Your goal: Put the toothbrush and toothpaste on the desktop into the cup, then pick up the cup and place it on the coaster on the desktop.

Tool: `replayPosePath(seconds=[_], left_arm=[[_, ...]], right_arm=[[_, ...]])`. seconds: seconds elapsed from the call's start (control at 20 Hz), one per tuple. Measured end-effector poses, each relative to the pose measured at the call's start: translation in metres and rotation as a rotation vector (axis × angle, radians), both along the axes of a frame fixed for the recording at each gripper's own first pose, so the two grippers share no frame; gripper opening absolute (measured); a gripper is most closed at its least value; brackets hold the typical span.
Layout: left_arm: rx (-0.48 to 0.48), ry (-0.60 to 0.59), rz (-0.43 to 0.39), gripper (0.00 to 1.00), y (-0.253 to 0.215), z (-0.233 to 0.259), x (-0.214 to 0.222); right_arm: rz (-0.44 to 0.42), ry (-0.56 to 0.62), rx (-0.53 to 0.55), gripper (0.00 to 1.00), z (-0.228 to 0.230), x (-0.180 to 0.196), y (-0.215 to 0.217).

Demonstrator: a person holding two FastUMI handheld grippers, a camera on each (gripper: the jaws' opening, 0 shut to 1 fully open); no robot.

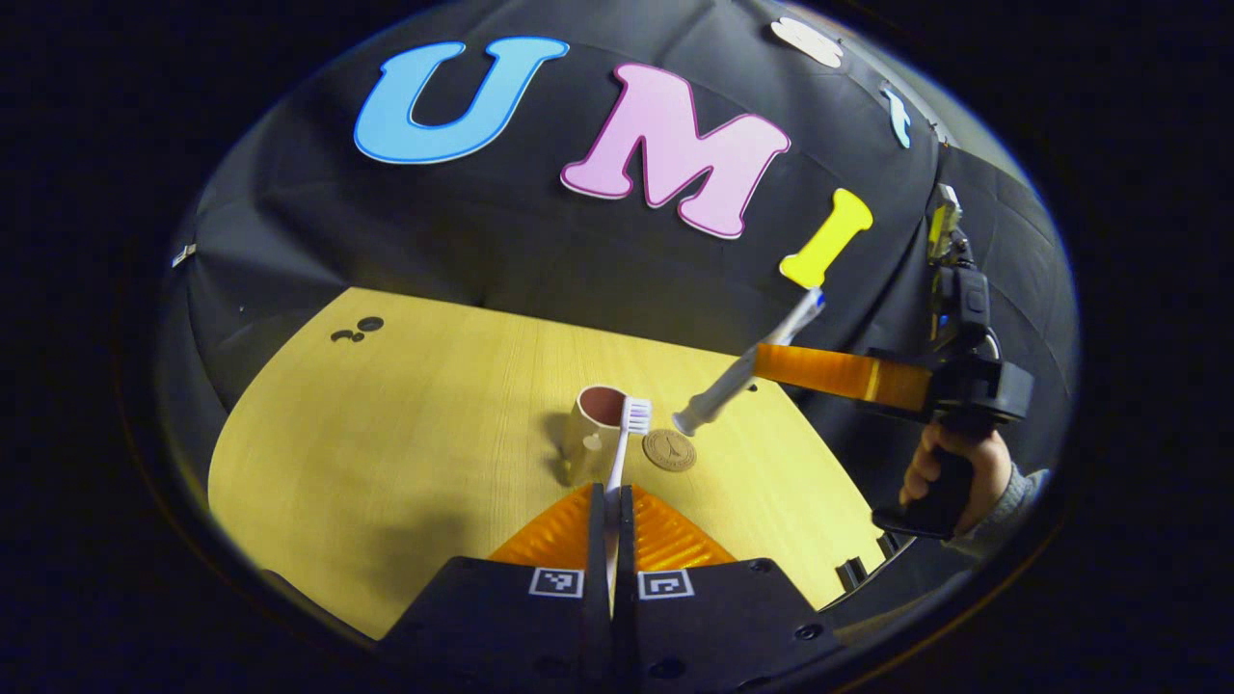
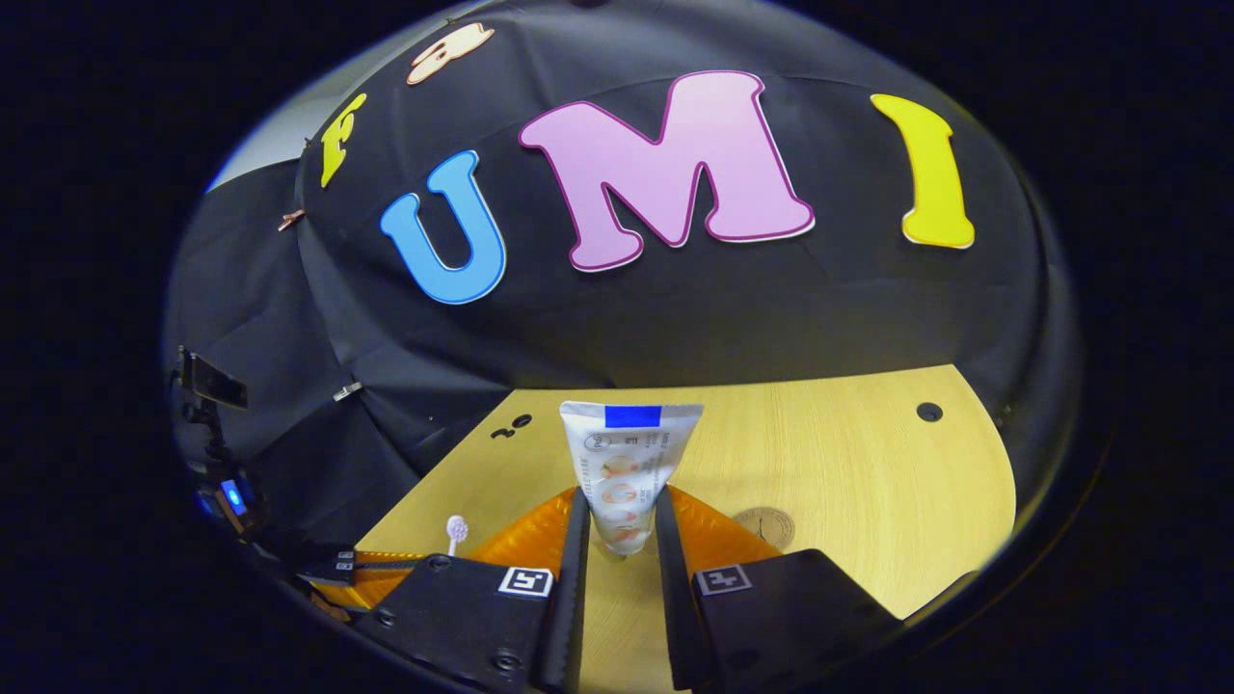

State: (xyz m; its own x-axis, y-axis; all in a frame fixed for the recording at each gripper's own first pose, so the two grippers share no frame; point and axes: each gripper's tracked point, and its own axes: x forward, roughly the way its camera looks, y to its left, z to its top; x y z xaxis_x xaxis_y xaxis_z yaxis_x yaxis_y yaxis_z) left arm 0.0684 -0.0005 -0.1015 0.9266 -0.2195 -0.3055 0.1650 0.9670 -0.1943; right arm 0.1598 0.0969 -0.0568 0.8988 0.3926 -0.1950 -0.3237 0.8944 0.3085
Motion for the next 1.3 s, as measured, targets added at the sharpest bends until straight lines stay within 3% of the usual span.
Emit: replayPosePath(seconds=[0.35, 0.6, 0.8, 1.0, 1.05, 1.1, 1.15, 1.2, 1.3], left_arm=[[-0.007, -0.013, 0.023, 0.06, 0.011, 0.006, -0.004], [-0.032, -0.028, 0.042, 0.06, 0.016, 0.015, 0.006], [-0.069, -0.076, 0.049, 0.06, 0.009, 0.03, 0.036], [-0.166, -0.198, 0.04, 0.06, -0.004, 0.065, 0.084], [-0.184, -0.229, 0.04, 0.06, -0.005, 0.071, 0.093], [-0.199, -0.259, 0.042, 0.06, -0.007, 0.075, 0.107], [-0.217, -0.285, 0.045, 0.06, -0.007, 0.081, 0.119], [-0.235, -0.305, 0.048, 0.06, -0.009, 0.084, 0.131], [-0.268, -0.332, 0.056, 0.06, -0.01, 0.087, 0.151]], right_arm=[[-0.002, 0.012, -0.038, 0.39, -0.028, 0.068, 0.021], [0.02, 0.075, -0.064, 0.39, -0.061, 0.092, 0.034], [0.041, 0.166, -0.101, 0.39, -0.098, 0.104, 0.043], [0.06, 0.248, -0.152, 0.39, -0.13, 0.111, 0.049], [0.066, 0.257, -0.158, 0.33, -0.133, 0.112, 0.049], [0.068, 0.251, -0.157, 0.39, -0.133, 0.114, 0.051], [0.067, 0.252, -0.156, 0.34, -0.133, 0.114, 0.051], [0.07, 0.256, -0.152, 0.41, -0.133, 0.113, 0.052], [0.061, 0.262, -0.145, 0.46, -0.13, 0.112, 0.049]])
